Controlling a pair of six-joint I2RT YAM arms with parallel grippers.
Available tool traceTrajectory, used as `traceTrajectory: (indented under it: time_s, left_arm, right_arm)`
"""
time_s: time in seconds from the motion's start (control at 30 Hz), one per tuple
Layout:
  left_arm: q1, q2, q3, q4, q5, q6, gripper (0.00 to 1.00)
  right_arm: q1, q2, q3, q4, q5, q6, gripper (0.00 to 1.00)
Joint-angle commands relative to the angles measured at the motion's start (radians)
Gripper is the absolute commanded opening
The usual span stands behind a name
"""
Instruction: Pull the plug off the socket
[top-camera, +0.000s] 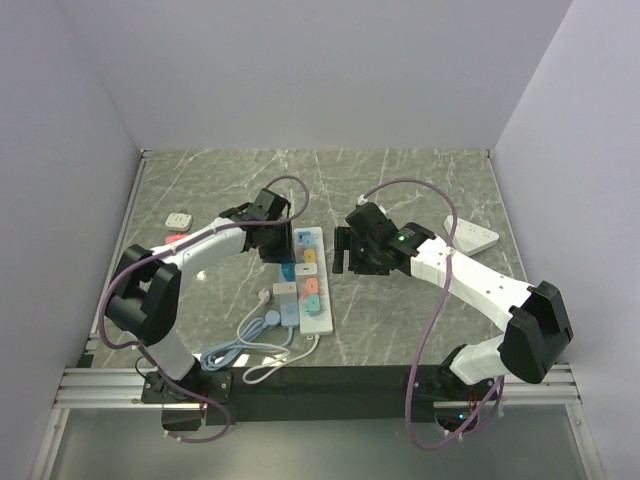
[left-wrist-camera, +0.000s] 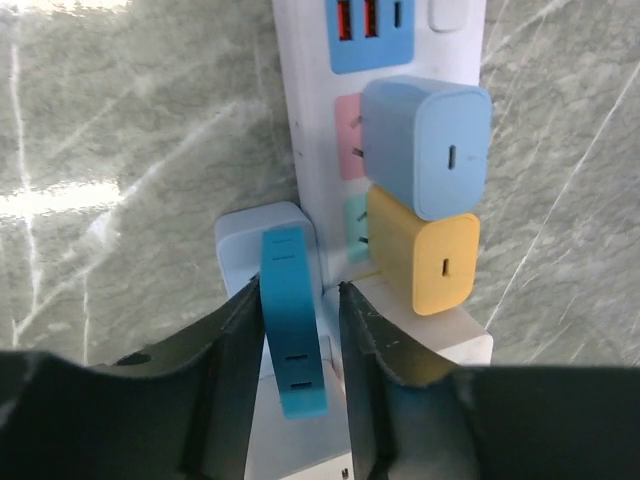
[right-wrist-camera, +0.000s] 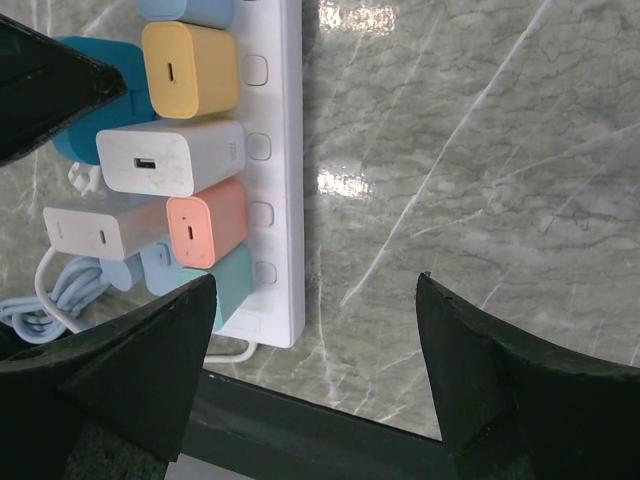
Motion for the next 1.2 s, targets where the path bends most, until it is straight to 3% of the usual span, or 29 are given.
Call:
traceTrajectory:
  time_s: [0.0,0.2,0.3,0.33,0.43,0.7,0.87,1.17]
  left_arm:
    - [-0.021,-0.010,0.017,0.008,0.021,-0.013,0.41]
    - [-0.038,0.008,-0.001,-0.006,0.012,-0.021,0.44]
    - [-0.045,0.011,-0.021,-0.004,0.013,-0.024,0.31]
    - [-0.045,0.014,-0.026,-0.008,0.012,-0.024,0.18]
    - [-0.045,0.020,-0.026,-0.015,-0.005,-0.019,0.01]
    - [-0.044,-0.110,0.100,-0.153,-0.114,0.008,0.01]
    - [-0.036,-0.200,0.183,-0.208,-0.125,0.011,0.01]
    - [0.005,-0.338,0.113,-0.138,-0.041,0.001,0.01]
  right_arm:
    - [0.007,-0.012,0.023,0.006,0.007,-0.004,0.87]
    - [0.007,0.005,0.023,0.023,-0.019,-0.008,0.87]
    - [0.007,0.008,0.019,0.029,-0.025,-0.008,0.87]
    - [0.007,0.008,0.016,0.030,-0.028,-0.010,0.87]
    - [0.005,0.011,0.015,0.036,-0.034,-0.008,0.87]
    - [0.008,0.029,0.023,0.067,-0.063,-0.034,0.86]
    - [0.008,0.040,0.041,0.162,-0.189,-0.056,0.86]
    - [0.010,0.037,0.027,0.409,-0.308,-0.060,0.86]
